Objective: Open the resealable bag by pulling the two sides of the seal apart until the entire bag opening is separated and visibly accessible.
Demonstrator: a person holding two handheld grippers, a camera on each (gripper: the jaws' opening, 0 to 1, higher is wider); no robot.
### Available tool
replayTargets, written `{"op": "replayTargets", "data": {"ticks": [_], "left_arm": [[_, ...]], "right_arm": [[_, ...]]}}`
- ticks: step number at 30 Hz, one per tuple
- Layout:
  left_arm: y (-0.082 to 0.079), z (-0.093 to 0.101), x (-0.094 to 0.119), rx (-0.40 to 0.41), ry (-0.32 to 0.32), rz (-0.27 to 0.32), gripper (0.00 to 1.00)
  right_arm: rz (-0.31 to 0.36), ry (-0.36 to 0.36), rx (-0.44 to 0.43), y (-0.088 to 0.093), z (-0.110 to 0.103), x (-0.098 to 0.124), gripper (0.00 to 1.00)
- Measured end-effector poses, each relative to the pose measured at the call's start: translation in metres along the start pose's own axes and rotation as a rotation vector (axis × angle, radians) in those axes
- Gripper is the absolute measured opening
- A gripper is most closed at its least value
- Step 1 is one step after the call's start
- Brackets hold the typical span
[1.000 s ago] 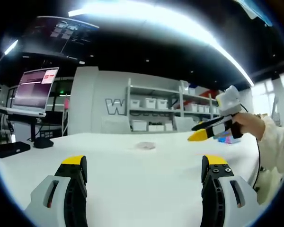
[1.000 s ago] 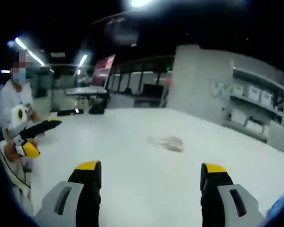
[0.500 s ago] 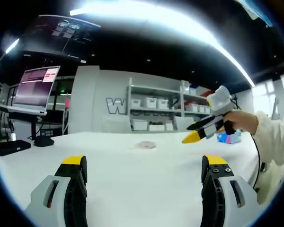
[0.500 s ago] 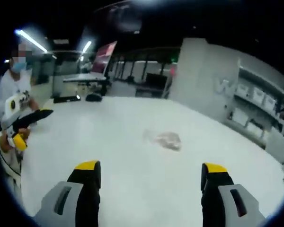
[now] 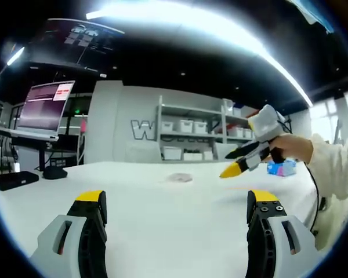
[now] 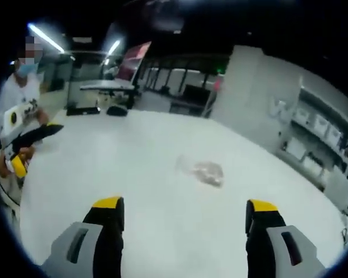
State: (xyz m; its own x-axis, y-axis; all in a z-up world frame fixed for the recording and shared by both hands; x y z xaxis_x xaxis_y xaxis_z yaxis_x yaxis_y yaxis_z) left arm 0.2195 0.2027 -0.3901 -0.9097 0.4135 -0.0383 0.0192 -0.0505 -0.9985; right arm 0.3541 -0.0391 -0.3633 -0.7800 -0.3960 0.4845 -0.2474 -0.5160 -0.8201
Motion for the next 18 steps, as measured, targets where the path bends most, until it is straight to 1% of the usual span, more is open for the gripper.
{"op": "replayTargets", "data": {"ticks": [6, 10, 13, 18], "left_arm": [[0.002, -0.001, 0.001, 0.004, -0.002, -0.002, 1.00], [0.002, -0.001, 0.001, 0.005, -0.005, -0.003, 1.00], [0.002, -0.002, 0.001, 0.006, -0.007, -0.001, 1.00], [0.002, -0.003, 0.002, 0.008, -0.008, -0.001, 1.00]], "right_arm": [[0.018, 0.020, 0.024, -0.001, 0.001, -0.006, 0.87], [0.012, 0.045, 0.084, -0.003, 0.001, -0.010, 0.87], [0.004, 0.055, 0.112, -0.003, 0.001, -0.012, 0.87], [0.008, 0.063, 0.117, -0.004, 0.003, -0.016, 0.87]]}}
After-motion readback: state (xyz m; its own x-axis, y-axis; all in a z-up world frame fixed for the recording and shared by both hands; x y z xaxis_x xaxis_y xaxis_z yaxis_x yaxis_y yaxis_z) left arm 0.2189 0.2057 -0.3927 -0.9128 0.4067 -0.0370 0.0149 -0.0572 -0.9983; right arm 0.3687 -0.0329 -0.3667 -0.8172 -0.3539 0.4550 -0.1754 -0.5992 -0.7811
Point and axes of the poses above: the point that each gripper's makers call its tool centre point, and the gripper's own axes: x roughly backward along the fingers, z roughly to its right, y roughly out of its underside, the point moved 4 cm from there along x, roughly backward along the fingers, and after that the axes turned 6 degrees about -z, right-handed, at the moved point
